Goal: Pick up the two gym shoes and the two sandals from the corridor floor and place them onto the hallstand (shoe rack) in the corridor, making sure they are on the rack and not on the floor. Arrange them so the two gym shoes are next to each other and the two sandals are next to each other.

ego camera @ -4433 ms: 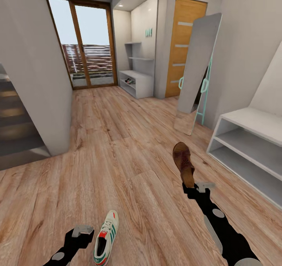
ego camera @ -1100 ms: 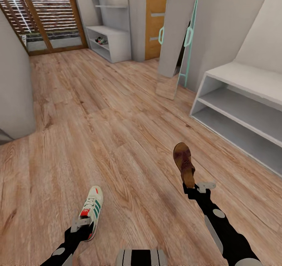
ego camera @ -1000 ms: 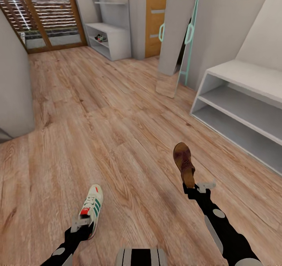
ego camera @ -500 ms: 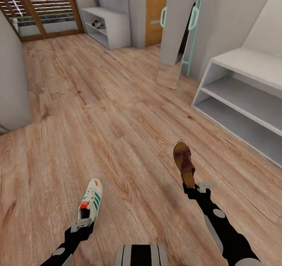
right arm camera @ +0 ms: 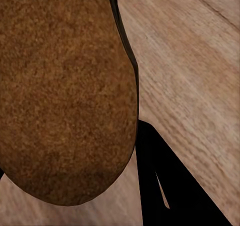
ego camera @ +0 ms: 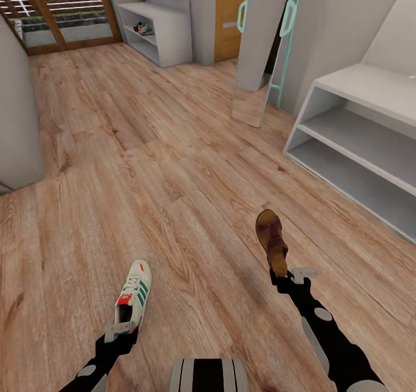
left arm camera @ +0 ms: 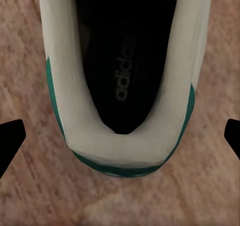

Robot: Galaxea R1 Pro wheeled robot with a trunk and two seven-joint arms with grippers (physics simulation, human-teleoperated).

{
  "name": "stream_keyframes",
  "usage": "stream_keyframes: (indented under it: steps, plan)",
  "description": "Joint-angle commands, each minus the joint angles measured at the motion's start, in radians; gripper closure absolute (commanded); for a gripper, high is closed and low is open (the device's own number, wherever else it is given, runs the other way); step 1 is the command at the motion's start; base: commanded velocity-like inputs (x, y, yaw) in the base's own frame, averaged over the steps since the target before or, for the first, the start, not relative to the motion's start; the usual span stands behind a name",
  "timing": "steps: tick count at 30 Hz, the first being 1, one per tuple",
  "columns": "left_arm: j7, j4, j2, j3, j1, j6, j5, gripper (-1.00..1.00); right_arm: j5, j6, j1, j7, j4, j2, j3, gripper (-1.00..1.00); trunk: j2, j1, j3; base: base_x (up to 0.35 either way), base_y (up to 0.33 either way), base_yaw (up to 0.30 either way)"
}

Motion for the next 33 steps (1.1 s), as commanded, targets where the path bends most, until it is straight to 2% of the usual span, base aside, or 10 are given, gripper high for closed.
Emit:
stream_keyframes:
  steps: [1, 9, 15, 22, 23, 33]
  plan:
    - [-0.004, 0.001, 0.000, 0.008, -0.001, -0.004, -0.010, -1.00, -0.014, -0.002, 0.000, 0.003, 0.000, -0.001, 0.001, 1.00, 0.000, 0.000, -0.001, 0.000, 0.000, 0.000]
    - [-0.004, 0.000, 0.000, 0.009, -0.001, -0.004, -0.010, -1.00, -0.013, 0.015, 0.000, 0.003, -0.093, -0.001, 0.003, 1.00, 0.000, 0.000, -0.001, 0.096, 0.000, 0.000]
    - [-0.004, 0.000, 0.001, 0.009, -0.001, -0.004, -0.010, -1.00, -0.012, 0.068, 0.000, 0.003, -0.105, -0.001, 0.002, 1.00, 0.000, 0.000, -0.001, 0.034, 0.000, 0.000]
    - [-0.005, 0.000, 0.001, 0.008, 0.000, -0.004, -0.010, -1.00, -0.012, 0.075, 0.000, 0.003, -0.103, 0.000, 0.002, 1.00, 0.000, 0.000, -0.001, 0.003, 0.000, 0.000]
    - [-0.006, 0.000, 0.000, 0.008, 0.000, -0.005, -0.011, 1.00, -0.012, 0.076, 0.000, 0.003, -0.103, 0.000, 0.002, 1.00, 0.000, 0.000, -0.001, 0.000, 0.000, 0.000]
    - [-0.006, 0.000, 0.001, 0.008, -0.001, -0.004, -0.010, 1.00, -0.012, 0.076, 0.000, 0.003, -0.102, -0.001, 0.002, 1.00, 0.000, 0.000, -0.001, 0.000, 0.000, 0.000]
